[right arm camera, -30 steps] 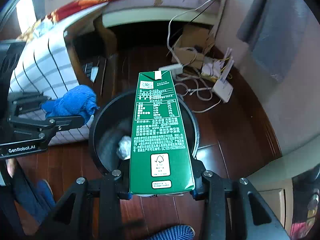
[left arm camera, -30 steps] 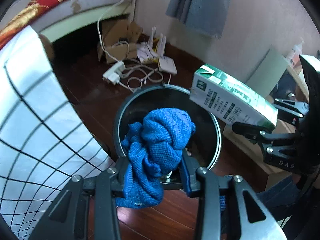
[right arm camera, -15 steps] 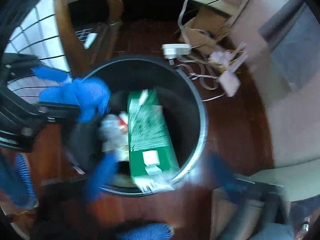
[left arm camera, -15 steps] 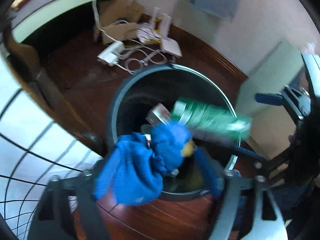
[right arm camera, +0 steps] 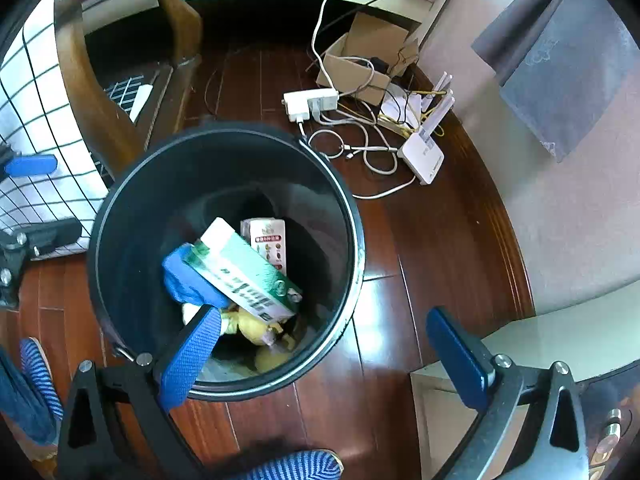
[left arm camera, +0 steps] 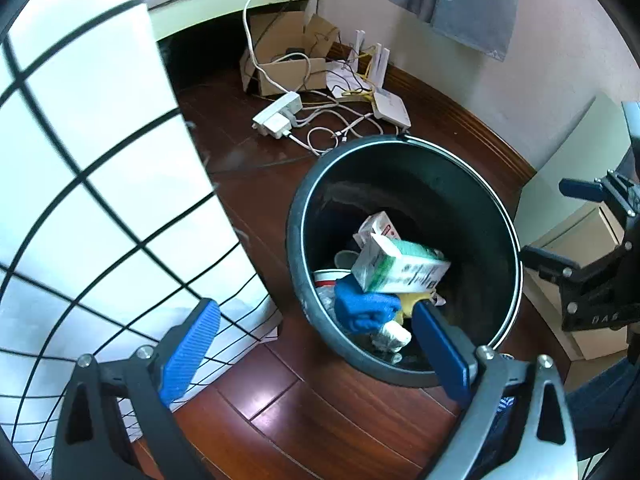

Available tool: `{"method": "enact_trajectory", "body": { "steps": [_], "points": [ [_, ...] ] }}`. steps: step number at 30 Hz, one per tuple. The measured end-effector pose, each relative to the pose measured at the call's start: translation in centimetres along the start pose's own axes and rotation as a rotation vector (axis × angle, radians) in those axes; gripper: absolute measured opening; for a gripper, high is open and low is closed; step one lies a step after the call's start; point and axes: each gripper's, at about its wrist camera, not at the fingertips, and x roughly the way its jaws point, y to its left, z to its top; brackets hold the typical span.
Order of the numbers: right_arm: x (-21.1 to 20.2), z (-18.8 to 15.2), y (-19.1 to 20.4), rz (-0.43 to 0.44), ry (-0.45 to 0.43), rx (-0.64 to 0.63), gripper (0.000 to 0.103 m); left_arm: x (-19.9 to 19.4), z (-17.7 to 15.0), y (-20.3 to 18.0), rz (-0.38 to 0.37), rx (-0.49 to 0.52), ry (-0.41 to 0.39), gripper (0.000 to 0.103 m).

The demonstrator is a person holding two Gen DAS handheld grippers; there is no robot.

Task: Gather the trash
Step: 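Move both open tools back toward the cup and mask on the table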

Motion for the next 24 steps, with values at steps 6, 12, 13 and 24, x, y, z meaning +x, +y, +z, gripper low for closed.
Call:
{"method": "enact_trajectory", "body": {
  "steps": [6,12,13,24],
  "points": [
    [-1.1,0.4,0.6,0.014,-0.027,0.008,0.103,-1.6,-0.3,0.3,0.021,-0.008,-0.025,0.098],
    [-2.7,0.6,1.4,0.025,-0.061,0.001,0.103,-3.5,-0.8,0.7,0.039,-0.020,-0.058,0.098],
    [-2.9,0.7,1.5,0.025,-0.065,-0.001,0.103,-3.7,-0.8,0.8,0.042,-0.021,-0.063,0.098],
    [-6.1,1.7,3.0,0.053,-0.137,-0.007,0.103,-7.2,-1.2,2.2,0.091,-0.056,-0.117,0.098]
  ]
}}
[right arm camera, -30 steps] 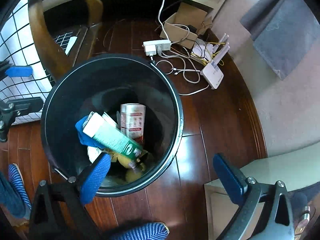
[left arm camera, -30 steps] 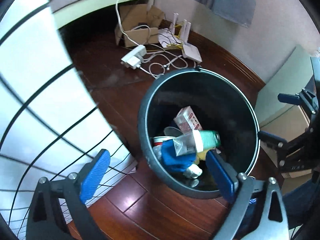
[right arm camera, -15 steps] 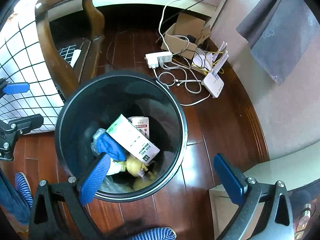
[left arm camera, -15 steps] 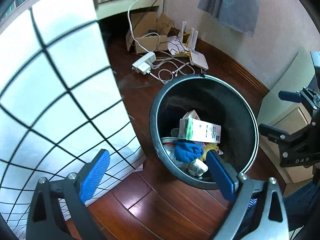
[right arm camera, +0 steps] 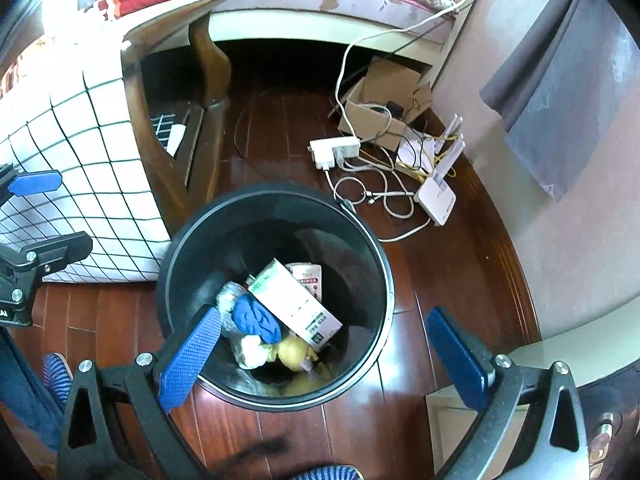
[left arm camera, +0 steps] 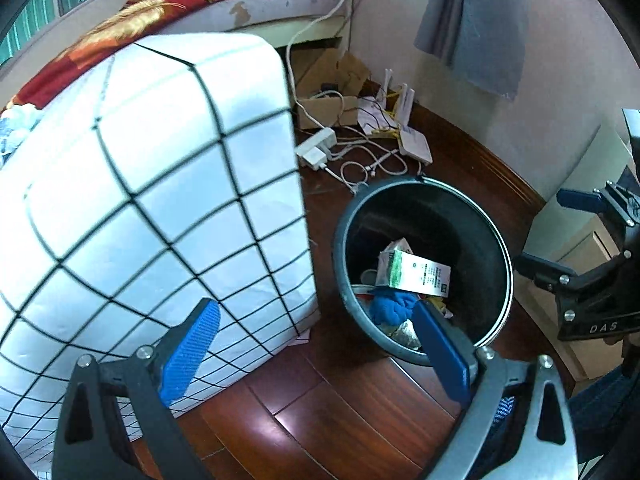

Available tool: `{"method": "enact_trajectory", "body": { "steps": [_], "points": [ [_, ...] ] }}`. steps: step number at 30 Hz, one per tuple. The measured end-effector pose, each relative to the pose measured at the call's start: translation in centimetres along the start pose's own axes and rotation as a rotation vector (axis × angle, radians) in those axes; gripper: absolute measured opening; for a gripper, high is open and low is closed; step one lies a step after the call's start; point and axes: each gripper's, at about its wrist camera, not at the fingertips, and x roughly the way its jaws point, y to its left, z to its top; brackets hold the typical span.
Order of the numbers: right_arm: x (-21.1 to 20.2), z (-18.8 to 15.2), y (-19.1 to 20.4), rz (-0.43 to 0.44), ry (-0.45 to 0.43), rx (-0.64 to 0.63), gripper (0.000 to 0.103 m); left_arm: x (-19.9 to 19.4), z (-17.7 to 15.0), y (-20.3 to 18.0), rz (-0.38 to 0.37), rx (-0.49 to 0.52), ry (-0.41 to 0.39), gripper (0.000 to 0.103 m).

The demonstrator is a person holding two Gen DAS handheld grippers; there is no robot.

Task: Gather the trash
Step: 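Move both open tools back toward the cup and mask on the table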

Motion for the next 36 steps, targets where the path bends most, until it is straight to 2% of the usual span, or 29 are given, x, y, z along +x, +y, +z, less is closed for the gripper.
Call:
{"method": "enact_trajectory", "body": {
  "steps": [10,18,24,26,29,33,36],
  "points": [
    [-2.9,1.4,1.9,0.036,-0.069,-0.010,0.103,-3.6,-0.1,1.8,0.033,-0.026,-0.069,0.098],
    [-5.6,3.8,5.8,0.080,-0.167,-0.081,0.103,-7.1,-0.3,5.7,0.082,-0.084,-0.141,0.098],
    [-8.4,7.0,9.2,0.140,-0.304,-0.123,0.103,-9.9,-0.6,10.8,0.162,-0.160,-0.193,0.098],
    [-9.2,8.6,10.7,0.189,-0.343,-0.129,0.103,-10.8,-0.8,13.0,0.203,-0.185,-0.205,0.098],
    [-9.1,11.1,13.4,0.260,-0.337,-0.147,0.103,-11.9,-1.0,16.3,0.259,-0.230,-0.219,0.098],
    [-9.1,13.9,17.5,0.272,-0.329,-0.196,0.103,-13.0,-1.5,20.6,0.318,-0.292,-0.231,0.098],
    [-9.2,16.6,19.8,0.325,-0.333,-0.187,0.103,-13.6,-1.5,23.8,0.349,-0.335,-0.239,0.098]
  ]
}}
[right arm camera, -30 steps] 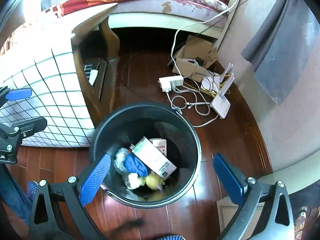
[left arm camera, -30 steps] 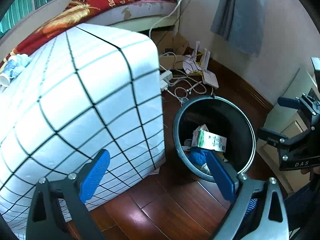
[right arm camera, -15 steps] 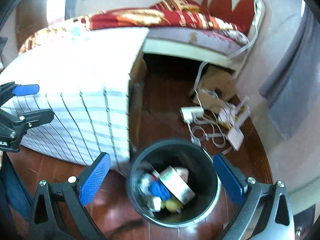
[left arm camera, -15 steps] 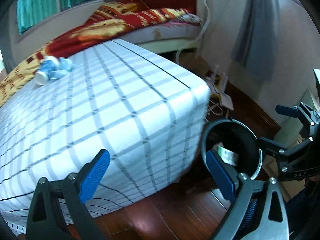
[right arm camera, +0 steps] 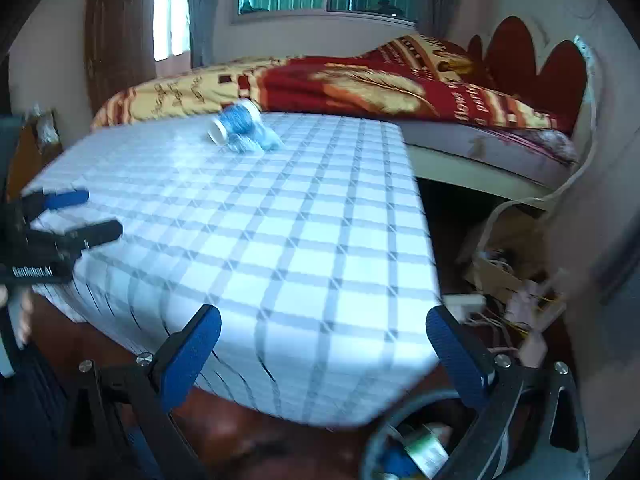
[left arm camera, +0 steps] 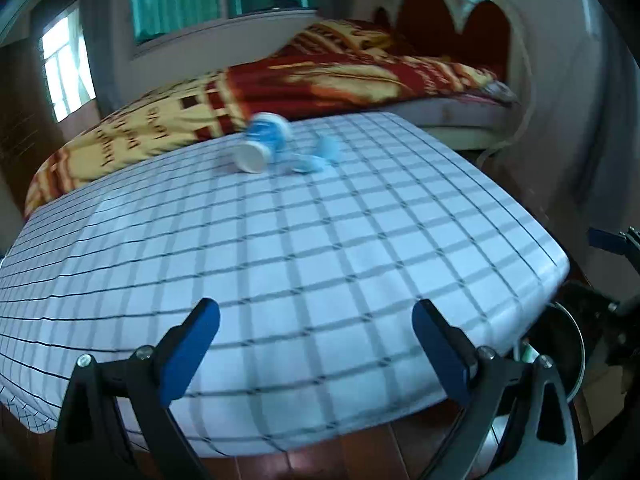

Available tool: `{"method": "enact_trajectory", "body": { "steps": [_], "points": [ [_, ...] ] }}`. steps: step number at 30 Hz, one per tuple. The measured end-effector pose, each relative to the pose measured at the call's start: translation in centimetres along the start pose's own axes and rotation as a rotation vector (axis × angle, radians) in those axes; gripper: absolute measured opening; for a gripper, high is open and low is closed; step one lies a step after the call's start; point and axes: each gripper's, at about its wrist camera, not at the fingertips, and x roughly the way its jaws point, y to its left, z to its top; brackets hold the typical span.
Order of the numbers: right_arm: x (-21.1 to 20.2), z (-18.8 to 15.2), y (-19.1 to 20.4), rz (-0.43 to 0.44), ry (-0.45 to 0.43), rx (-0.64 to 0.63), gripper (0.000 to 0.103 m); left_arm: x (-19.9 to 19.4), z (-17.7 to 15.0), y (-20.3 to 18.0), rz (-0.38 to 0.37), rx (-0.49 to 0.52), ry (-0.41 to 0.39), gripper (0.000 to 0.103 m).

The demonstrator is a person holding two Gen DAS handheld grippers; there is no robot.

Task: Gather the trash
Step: 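Move both open tools back toward the cup and mask on the table, then grasp the light-blue mask with the right tool while the left tool grasps the blue-patterned cup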

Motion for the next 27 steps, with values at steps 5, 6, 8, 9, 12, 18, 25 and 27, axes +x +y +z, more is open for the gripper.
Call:
{"method": "enact_trajectory", "body": {
  "steps": [5,6,8,9,12,18,25,27],
  "points": [
    [3.1,5.4,2.7,0.038,-0.042,-0.026,0.101,2.3,1.8,4.3,0.032,-0.051,0.001,0.098],
    [3.7,6.2,3.1,0.048,-0.045,-0.029,0.099,2.7,2.1,4.8,0.031,-0.053,0.002,0.098],
    [6.1,8.4,4.1,0.081,-0.034,-0.037,0.087,4.0,3.0,5.8,0.032,-0.055,0.009,0.096],
    [6.9,9.1,4.4,0.097,-0.026,-0.038,0.086,4.5,3.4,6.2,0.033,-0.053,0.007,0.096],
    [10.7,11.7,5.4,0.120,-0.003,-0.057,0.085,5.9,4.7,7.2,0.041,-0.042,-0.005,0.094],
    [18.6,16.2,6.7,0.149,0.058,-0.105,0.080,10.4,7.4,9.6,0.037,-0.052,0.018,0.090],
    [25.8,18.3,7.5,0.204,0.148,-0.168,0.058,14.7,10.1,9.8,-0.002,-0.040,0.052,0.090],
    [26.9,18.8,7.2,0.237,0.158,-0.176,0.033,15.6,10.9,9.5,-0.019,-0.039,0.054,0.090]
  ]
}}
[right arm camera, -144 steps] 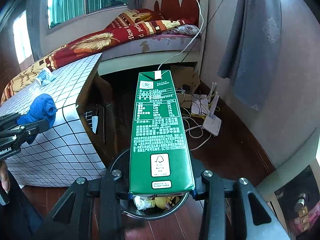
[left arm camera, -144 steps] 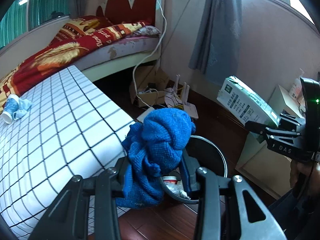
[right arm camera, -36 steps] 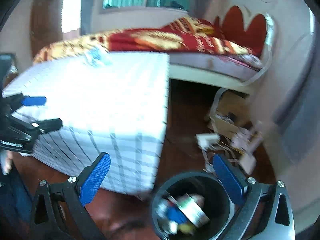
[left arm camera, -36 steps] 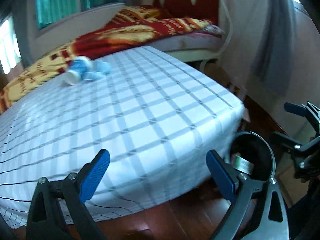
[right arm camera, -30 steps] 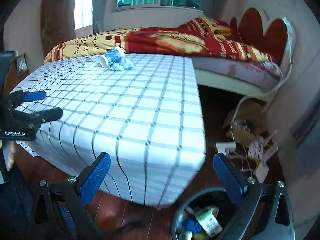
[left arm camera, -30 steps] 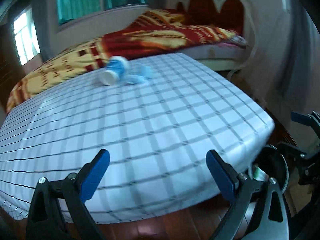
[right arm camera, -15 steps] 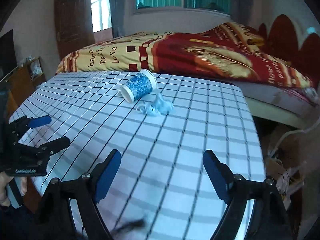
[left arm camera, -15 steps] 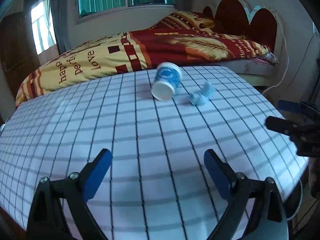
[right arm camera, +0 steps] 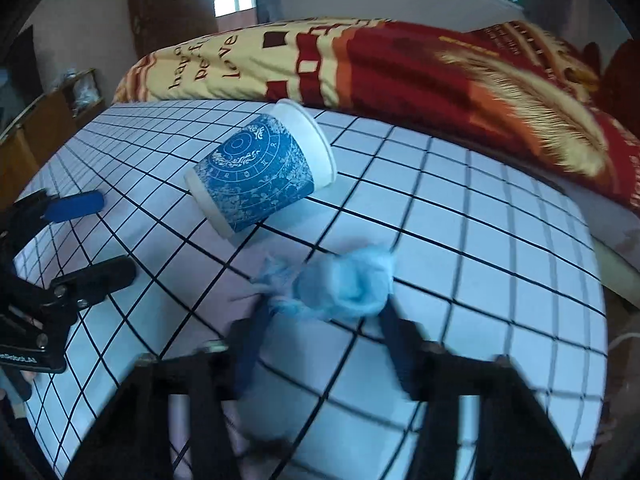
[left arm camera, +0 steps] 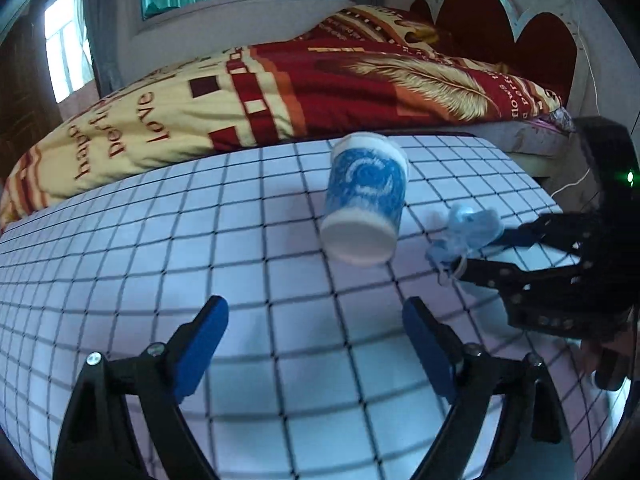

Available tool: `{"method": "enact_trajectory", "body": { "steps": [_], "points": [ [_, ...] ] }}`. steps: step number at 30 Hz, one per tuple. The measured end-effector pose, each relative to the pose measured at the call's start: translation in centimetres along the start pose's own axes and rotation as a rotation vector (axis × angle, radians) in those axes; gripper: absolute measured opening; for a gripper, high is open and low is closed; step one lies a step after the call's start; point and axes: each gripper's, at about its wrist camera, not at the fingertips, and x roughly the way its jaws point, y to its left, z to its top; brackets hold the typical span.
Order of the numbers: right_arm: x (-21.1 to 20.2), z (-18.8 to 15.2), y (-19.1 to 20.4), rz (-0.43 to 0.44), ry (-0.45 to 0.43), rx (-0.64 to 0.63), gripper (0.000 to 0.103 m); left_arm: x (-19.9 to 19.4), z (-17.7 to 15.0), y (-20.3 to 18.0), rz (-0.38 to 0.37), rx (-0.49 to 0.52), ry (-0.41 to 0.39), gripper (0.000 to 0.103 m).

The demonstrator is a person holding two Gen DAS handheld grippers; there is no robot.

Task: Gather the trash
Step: 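Grasp the light-blue mask with the right tool while the left tool grasps the blue-patterned cup, then carry the mask and cup in both tools over the black bin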

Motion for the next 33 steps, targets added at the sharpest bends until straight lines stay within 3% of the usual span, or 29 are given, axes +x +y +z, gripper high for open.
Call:
{"method": "enact_trajectory", "body": {
  "steps": [5,9,12,14,15,24,33],
  "points": [
    [0.5,0.9,-3.1,-0.061,-0.014,0.047,0.027,2.3,2.2,-1.2,-0.037,0.004,0.003,0.089],
    [-0.1,0.8,-4.8,-0.063,-0.026,0.095,0.026,4.7,3.5,-1.8,-0.054,0.008,0.041,0.082],
    [-0.5,0.6,-5.0,-0.065,-0.027,0.091,0.026,6.3,3.9,-1.8,-0.061,-0.002,0.082,0.074],
    [-1.0,0.3,-5.0,-0.064,-0.038,0.098,0.025,6.7,3.8,-1.9,-0.078,0.002,0.096,0.058],
    [-1.3,0.2,-5.1,-0.064,-0.044,0.102,0.024,6.6,3.7,-2.0,-0.080,-0.001,0.090,0.058],
    [-5.3,-2.0,-4.4,-0.079,-0.099,0.101,0.021,1.9,1.4,-3.3,-0.104,-0.008,0.012,0.057],
    [-12.2,-6.6,-2.9,-0.093,-0.165,0.108,0.019,-4.2,-1.9,-6.4,-0.110,0.042,-0.036,0.056]
  ]
}}
